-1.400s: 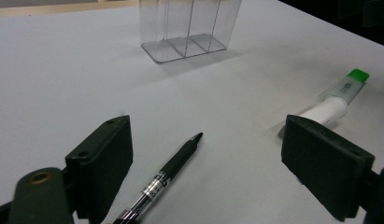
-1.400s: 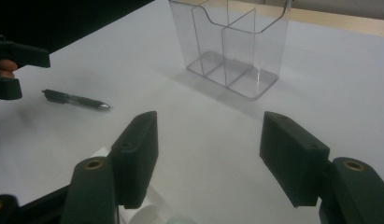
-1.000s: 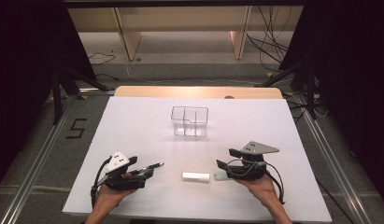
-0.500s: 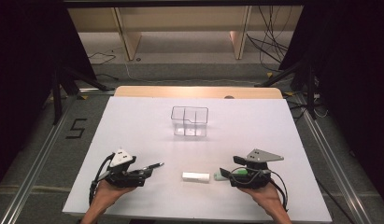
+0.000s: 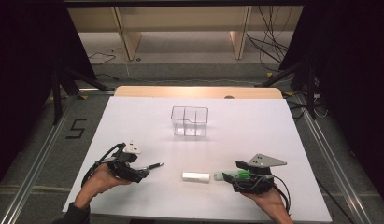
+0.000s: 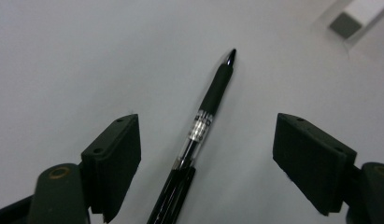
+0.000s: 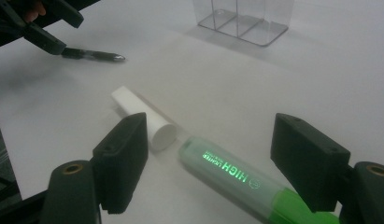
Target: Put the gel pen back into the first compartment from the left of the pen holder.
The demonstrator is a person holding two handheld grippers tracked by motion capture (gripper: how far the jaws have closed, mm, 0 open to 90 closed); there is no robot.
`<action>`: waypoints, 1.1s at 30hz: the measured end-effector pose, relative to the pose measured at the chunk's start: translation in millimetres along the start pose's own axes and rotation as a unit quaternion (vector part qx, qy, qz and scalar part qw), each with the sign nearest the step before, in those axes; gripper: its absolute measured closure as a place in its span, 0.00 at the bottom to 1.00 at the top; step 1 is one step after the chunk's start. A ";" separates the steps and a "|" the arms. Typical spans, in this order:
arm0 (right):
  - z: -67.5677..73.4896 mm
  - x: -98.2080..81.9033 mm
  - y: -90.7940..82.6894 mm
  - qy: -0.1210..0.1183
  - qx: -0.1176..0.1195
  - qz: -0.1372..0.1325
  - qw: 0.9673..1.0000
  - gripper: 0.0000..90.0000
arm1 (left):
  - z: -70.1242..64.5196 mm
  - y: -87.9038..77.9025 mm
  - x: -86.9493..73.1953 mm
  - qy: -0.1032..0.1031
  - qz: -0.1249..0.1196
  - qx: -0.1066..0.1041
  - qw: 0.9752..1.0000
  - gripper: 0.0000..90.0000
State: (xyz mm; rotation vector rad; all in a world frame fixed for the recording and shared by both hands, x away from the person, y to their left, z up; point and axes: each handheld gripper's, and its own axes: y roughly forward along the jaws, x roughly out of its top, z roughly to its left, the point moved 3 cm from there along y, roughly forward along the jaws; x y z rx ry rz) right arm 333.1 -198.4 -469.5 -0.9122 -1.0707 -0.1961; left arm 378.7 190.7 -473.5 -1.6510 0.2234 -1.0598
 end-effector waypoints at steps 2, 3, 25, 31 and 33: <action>0.5 -0.4 -0.6 -0.002 0.001 -0.001 1.000 0.32 | 3.4 1.4 1.1 0.009 0.015 0.006 1.000 0.29; 0.5 -0.4 -0.6 -0.002 0.001 -0.001 1.000 0.32 | 3.4 1.4 1.1 0.009 0.015 0.006 1.000 0.31; 0.9 -5.1 -1.5 -0.001 0.000 0.004 1.000 0.32 | 9.6 21.4 8.8 0.050 0.124 0.000 0.991 0.58; 0.9 -5.8 -0.9 -0.002 0.001 0.006 1.000 0.32 | 10.2 25.7 10.8 0.058 0.128 -0.003 0.990 0.61; 0.9 -5.8 -0.9 -0.002 0.001 0.006 1.000 0.32 | 11.1 26.0 10.9 0.060 0.131 -0.005 0.990 0.63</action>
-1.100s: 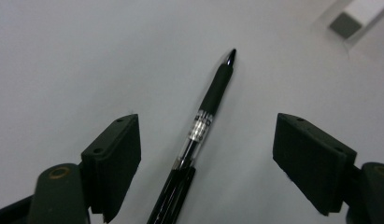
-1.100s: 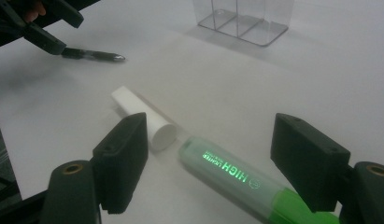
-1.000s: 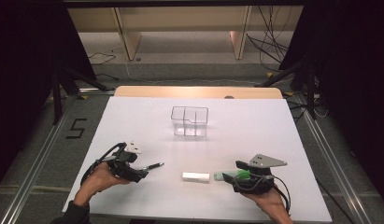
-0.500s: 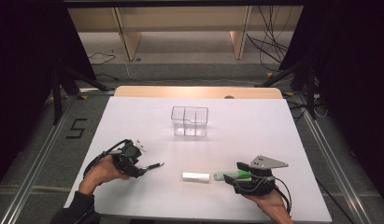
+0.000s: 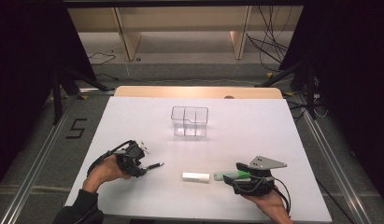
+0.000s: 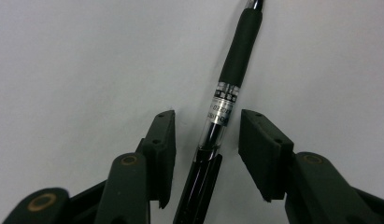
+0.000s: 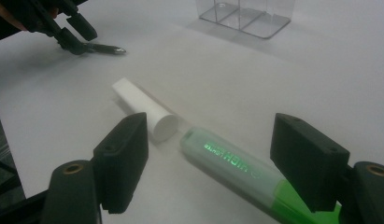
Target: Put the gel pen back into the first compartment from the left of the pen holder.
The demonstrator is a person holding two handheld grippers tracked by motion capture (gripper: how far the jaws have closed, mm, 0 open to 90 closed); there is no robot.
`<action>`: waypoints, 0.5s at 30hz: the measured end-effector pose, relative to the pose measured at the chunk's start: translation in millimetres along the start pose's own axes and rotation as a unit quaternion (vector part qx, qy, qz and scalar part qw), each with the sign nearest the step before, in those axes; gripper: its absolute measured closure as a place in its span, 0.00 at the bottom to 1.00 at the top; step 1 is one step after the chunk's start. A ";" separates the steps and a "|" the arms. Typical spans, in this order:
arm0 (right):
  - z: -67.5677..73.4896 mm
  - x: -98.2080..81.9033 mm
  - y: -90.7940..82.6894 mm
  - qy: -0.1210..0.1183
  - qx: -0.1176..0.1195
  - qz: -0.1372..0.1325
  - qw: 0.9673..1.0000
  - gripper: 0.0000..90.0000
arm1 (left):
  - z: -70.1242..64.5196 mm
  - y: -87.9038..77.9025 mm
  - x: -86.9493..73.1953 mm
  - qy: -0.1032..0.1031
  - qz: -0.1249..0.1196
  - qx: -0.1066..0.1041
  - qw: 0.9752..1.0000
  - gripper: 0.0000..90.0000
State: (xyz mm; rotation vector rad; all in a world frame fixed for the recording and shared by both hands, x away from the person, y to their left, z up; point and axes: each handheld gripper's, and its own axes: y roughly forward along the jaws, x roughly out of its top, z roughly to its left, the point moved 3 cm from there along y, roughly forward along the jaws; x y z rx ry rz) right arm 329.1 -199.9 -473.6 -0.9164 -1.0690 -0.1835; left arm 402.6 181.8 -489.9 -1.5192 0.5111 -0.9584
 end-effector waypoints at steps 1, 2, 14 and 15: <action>0.0 0.0 0.0 0.000 0.000 0.000 1.000 0.32 | 1.1 0.1 -0.1 0.000 0.003 0.000 1.000 0.63; 0.0 0.0 0.0 0.000 0.000 0.000 1.000 0.32 | 1.1 0.1 -0.1 0.000 0.003 0.000 1.000 0.64; 0.9 -0.6 1.7 -0.003 0.000 0.002 1.000 0.32 | 1.2 2.0 3.0 0.009 0.008 -0.013 1.000 0.72; 0.9 -0.5 1.7 -0.002 -0.001 0.002 1.000 0.32 | 0.7 2.1 3.8 0.013 0.010 -0.015 1.000 0.72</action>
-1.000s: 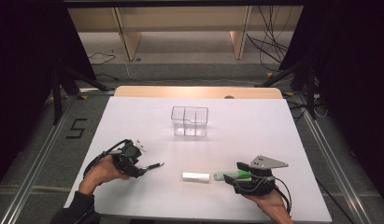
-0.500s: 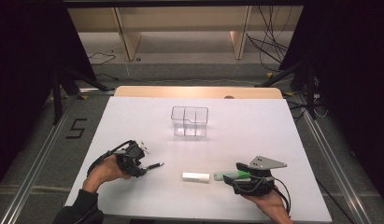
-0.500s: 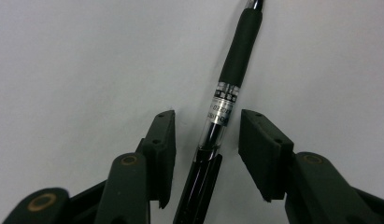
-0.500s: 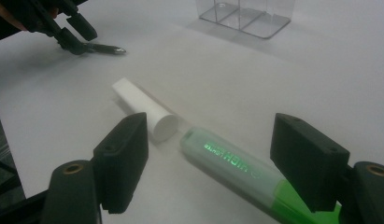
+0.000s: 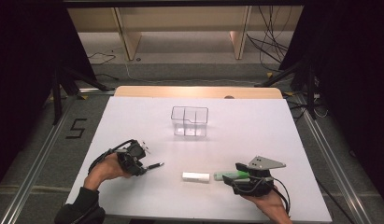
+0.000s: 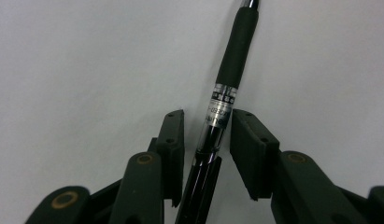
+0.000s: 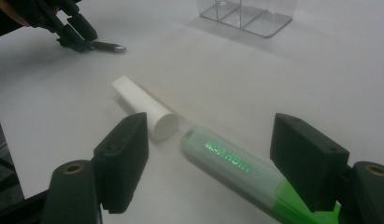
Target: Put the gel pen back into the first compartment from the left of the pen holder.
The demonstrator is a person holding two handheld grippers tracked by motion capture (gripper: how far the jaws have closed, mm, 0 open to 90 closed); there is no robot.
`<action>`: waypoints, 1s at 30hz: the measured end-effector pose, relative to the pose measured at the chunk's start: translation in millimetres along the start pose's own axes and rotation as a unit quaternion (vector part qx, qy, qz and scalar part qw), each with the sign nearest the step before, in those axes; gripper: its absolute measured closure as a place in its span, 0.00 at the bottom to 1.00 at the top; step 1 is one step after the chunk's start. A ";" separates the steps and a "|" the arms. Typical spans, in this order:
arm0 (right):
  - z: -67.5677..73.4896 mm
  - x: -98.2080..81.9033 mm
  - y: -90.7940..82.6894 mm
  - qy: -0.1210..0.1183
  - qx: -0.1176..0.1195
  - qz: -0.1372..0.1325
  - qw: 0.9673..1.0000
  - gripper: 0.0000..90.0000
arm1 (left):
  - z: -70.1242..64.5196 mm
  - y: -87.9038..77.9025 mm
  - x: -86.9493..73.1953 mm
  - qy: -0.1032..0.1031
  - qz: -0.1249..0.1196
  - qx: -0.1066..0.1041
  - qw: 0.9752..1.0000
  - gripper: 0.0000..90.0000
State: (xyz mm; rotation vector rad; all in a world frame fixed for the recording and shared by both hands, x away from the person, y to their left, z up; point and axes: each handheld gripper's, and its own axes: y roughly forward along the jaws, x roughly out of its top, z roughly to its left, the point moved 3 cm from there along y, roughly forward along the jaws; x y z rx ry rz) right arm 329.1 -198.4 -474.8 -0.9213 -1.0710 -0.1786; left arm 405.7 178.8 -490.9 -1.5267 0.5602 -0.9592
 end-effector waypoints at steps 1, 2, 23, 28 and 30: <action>0.0 0.0 0.0 0.000 0.000 0.000 1.000 0.32 | 0.0 0.0 0.0 0.000 0.000 0.000 1.000 0.74; 0.0 0.0 -0.1 0.000 0.000 0.000 1.000 0.32 | -1.0 0.1 0.7 0.001 0.003 -0.001 1.000 0.74; 1.7 -0.3 0.9 -0.003 0.002 0.001 1.000 0.32 | -0.3 0.7 4.5 0.005 0.019 -0.021 1.000 0.87; 2.2 -0.2 0.4 -0.004 0.002 0.000 1.000 0.32 | 2.2 -2.1 3.6 -0.010 0.003 -0.023 1.000 0.88; 2.3 -0.1 0.3 -0.004 0.002 0.000 1.000 0.32 | 2.9 -5.6 4.0 -0.017 -0.009 -0.022 1.000 0.88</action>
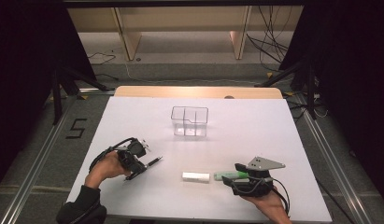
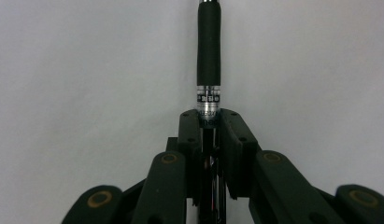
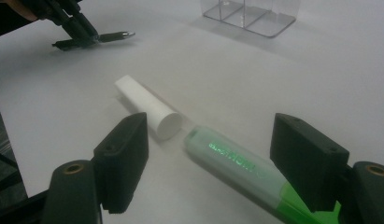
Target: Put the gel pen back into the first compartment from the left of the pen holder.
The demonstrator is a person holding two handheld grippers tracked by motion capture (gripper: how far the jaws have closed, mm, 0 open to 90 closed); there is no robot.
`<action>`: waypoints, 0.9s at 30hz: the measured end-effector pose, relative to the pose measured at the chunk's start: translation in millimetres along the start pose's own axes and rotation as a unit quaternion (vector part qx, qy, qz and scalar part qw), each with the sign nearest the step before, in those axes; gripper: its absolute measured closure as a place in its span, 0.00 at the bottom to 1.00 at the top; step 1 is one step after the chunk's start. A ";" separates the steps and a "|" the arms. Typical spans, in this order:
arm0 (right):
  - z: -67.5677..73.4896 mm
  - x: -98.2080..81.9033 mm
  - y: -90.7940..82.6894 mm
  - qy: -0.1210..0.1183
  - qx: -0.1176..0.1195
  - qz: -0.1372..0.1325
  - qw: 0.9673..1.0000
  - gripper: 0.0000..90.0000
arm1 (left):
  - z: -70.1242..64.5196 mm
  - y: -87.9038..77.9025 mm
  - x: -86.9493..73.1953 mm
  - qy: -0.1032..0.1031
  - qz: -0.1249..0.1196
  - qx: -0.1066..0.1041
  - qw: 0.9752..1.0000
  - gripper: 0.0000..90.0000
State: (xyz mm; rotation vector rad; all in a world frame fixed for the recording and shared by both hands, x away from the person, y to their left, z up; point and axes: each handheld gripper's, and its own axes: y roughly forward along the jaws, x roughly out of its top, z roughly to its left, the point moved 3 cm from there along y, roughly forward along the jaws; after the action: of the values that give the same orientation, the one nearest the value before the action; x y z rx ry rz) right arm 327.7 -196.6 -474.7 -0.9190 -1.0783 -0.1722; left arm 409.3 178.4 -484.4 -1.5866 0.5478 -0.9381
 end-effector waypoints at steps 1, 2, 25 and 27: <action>0.0 0.0 0.0 0.000 0.000 0.000 1.000 0.32 | 0.0 0.0 0.0 0.000 0.000 0.000 1.000 0.88; 0.3 0.2 -0.4 0.002 0.002 -0.001 1.000 0.32 | 1.0 -5.3 0.5 -0.003 -0.013 0.001 1.000 0.88; 3.0 0.4 -1.3 -0.001 0.004 -0.008 1.000 0.32 | 9.2 -27.3 7.2 -0.068 -0.171 -0.007 0.983 0.88; 3.1 0.3 -1.6 0.000 0.003 -0.008 1.000 0.32 | 9.6 -29.7 8.7 -0.068 -0.193 -0.003 0.979 0.88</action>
State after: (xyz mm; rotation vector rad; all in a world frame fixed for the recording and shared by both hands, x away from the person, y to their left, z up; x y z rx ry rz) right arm 324.8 -195.3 -473.1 -0.9038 -1.0857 -0.1826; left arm 417.9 184.3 -453.7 -1.7839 0.1470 -1.1018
